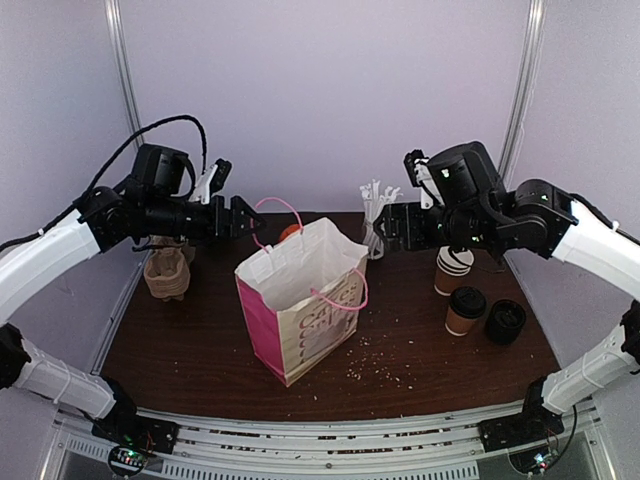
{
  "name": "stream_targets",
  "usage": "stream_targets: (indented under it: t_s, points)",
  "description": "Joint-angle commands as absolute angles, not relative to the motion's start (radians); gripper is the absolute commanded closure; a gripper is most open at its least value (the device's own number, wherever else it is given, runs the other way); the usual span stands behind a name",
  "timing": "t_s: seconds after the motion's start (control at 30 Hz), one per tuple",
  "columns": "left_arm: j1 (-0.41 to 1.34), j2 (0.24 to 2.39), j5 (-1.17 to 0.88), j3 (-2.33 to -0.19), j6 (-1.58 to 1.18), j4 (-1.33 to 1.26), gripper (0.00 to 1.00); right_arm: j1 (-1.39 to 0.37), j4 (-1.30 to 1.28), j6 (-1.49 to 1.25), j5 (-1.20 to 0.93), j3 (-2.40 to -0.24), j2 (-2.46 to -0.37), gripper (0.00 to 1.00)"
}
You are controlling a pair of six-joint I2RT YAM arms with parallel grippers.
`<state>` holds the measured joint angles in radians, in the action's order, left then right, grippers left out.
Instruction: Pack the takeout coffee
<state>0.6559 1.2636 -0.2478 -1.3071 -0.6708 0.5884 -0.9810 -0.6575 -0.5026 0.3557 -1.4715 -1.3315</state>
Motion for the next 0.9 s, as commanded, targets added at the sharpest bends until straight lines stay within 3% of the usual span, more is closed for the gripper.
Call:
stream_targets:
  t_s: [0.0,0.3,0.6,0.77,0.87]
  points:
    - [0.652,1.246,-0.172,-1.346,-0.548,0.727,0.19,-0.976,-0.644,-0.517,0.355,-1.451,-1.325,0.10]
    - [0.655,1.275,-0.270,-1.394,-0.409,0.780,0.18,-0.976,-0.632,-0.532,0.326,-1.434,-1.330,0.10]
    - [0.711,1.361,-0.285,-1.391,-0.327,0.785,0.26,-0.977,-0.647,-0.554,0.289,-1.429,-1.329,0.10]
    - [0.725,1.403,-0.301,-1.412,-0.295,0.784,0.40,-0.977,-0.652,-0.558,0.300,-1.422,-1.312,0.10]
    - [0.744,1.424,-0.283,-1.433,-0.287,0.787,0.58,-0.976,-0.657,-0.560,0.309,-1.418,-1.307,0.10]
